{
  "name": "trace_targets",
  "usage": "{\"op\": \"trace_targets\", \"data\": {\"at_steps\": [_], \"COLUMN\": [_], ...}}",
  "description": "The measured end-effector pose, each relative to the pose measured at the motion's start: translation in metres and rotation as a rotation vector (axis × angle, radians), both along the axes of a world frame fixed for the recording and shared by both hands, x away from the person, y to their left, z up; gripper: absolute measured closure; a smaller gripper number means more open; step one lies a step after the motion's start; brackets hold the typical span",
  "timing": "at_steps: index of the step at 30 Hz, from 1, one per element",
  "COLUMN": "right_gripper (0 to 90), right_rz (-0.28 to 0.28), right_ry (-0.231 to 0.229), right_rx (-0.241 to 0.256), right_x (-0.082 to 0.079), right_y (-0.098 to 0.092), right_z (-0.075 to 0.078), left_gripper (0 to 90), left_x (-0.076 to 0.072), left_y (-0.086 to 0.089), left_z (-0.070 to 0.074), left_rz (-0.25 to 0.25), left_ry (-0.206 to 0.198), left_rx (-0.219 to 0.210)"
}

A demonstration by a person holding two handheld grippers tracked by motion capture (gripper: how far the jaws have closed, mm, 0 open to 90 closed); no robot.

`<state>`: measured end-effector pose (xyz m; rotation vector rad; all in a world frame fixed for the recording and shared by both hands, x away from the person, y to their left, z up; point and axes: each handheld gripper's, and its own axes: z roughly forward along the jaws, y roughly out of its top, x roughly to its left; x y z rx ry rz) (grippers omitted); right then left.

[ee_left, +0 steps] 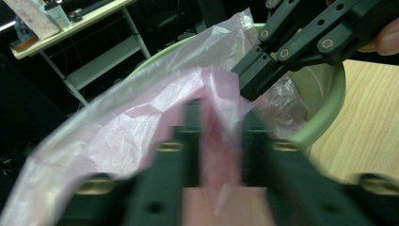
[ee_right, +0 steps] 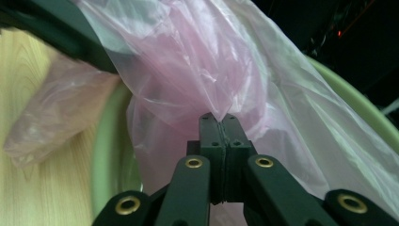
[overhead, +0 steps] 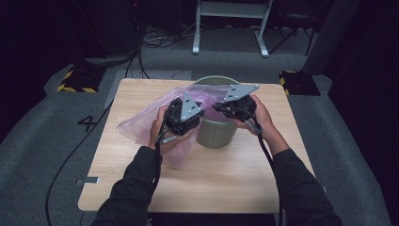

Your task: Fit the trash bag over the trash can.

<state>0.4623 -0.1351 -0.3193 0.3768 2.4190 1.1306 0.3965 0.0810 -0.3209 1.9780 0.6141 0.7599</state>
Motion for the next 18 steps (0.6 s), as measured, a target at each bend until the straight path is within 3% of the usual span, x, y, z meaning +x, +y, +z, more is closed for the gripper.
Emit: {"op": "trace_targets", "data": {"at_steps": [3, 7, 13, 16, 18], "right_gripper": [90.0, 90.0, 90.0, 90.0, 90.0], "right_rz": [-0.027, -0.084, -0.123, -0.124, -0.121], "right_ry": [0.021, 0.043, 0.051, 0.050, 0.051], "right_rx": [0.023, 0.035, 0.049, 0.048, 0.051], "right_x": [0.004, 0.012, 0.018, 0.019, 0.019], "right_y": [-0.009, -0.020, -0.035, -0.041, -0.045], "right_z": [-0.001, -0.003, -0.005, -0.004, -0.003], "left_gripper": [49.2, 25.2, 15.9, 15.5, 15.4], "left_x": [-0.001, -0.006, -0.013, -0.009, -0.003], "left_y": [0.005, 0.017, 0.052, 0.064, 0.067], "left_z": [-0.001, -0.003, -0.011, -0.018, -0.024], "left_rz": [-0.011, 0.027, 0.074, 0.083, 0.087], "left_ry": [0.061, 0.142, 0.163, 0.179, 0.203], "left_rx": [-0.001, 0.035, 0.010, -0.019, -0.013]}}
